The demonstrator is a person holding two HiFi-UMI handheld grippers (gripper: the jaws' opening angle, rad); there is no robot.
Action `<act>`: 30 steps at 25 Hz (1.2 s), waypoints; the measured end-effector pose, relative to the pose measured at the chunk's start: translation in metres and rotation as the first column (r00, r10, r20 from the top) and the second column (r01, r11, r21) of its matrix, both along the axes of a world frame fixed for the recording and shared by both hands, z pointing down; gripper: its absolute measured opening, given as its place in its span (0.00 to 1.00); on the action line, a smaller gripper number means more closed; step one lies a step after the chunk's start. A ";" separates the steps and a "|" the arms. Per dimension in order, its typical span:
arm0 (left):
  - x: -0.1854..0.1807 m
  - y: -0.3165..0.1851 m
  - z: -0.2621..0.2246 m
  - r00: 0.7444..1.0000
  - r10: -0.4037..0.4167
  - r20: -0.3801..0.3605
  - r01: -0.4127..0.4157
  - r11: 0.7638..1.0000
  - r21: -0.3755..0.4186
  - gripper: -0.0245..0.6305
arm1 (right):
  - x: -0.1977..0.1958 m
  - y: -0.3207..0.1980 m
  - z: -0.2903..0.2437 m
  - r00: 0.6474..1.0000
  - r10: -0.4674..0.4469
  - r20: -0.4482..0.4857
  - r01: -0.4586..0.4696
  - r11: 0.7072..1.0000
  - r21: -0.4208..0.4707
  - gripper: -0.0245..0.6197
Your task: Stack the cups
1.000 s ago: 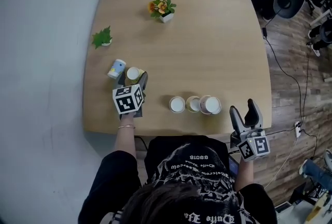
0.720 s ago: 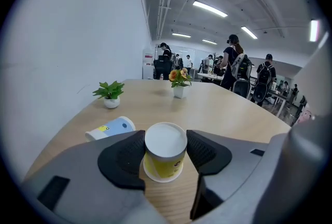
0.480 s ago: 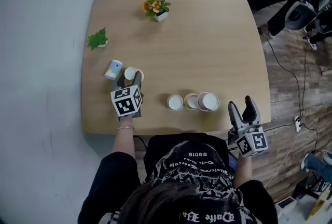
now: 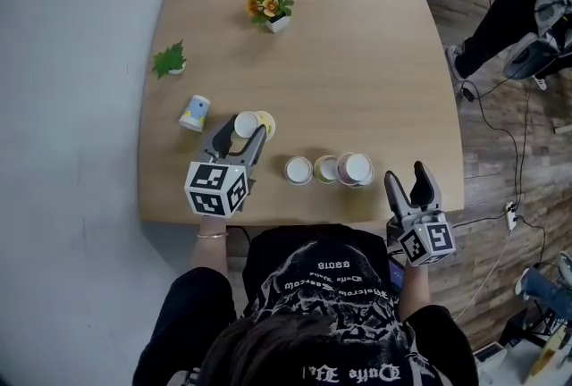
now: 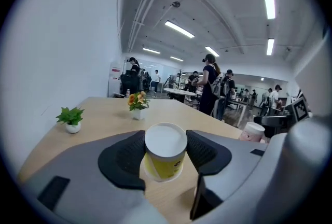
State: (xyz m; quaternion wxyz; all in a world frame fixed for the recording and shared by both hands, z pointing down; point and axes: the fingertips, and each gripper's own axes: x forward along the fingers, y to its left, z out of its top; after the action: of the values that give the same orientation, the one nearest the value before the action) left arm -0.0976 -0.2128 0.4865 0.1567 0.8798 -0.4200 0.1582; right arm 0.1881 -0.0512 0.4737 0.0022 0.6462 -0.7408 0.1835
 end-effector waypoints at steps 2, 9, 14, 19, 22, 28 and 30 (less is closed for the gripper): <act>0.012 0.013 -0.010 0.999 0.049 -0.018 -0.049 0.999 0.009 0.42 | -0.003 0.001 0.002 1.000 -0.014 -0.003 0.014 1.000 -0.004 0.55; 0.042 0.052 -0.037 0.984 0.170 -0.060 -0.169 0.986 0.017 0.42 | -0.004 0.007 0.005 0.999 -0.040 0.002 0.040 0.999 -0.010 0.55; 0.061 0.072 -0.043 0.969 0.242 -0.039 -0.242 0.970 0.014 0.42 | -0.001 0.013 0.007 0.999 -0.038 0.006 0.038 0.999 -0.011 0.55; 0.076 0.087 -0.041 0.957 0.289 -0.009 -0.289 0.957 -0.003 0.42 | 0.006 0.019 0.008 0.999 -0.032 0.011 0.032 0.999 -0.013 0.55; 0.085 0.093 -0.036 0.952 0.306 0.005 -0.306 0.952 -0.020 0.42 | 0.010 0.021 0.009 1.000 -0.029 0.013 0.029 0.999 -0.013 0.55; 0.097 0.104 -0.021 0.940 0.336 0.052 -0.334 0.941 -0.043 0.42 | 0.013 0.025 0.012 1.000 -0.026 0.013 0.026 1.000 -0.006 0.55; 0.101 0.106 -0.016 0.934 0.350 0.071 -0.348 0.936 -0.048 0.42 | 0.015 0.026 0.012 1.000 -0.023 0.012 0.023 1.000 -0.002 0.55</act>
State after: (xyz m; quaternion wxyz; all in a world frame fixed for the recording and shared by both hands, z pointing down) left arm 0.0034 -0.1068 0.4706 0.1249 0.9305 -0.2602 0.2254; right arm 0.2035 -0.0255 0.4855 0.0004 0.6366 -0.7479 0.1880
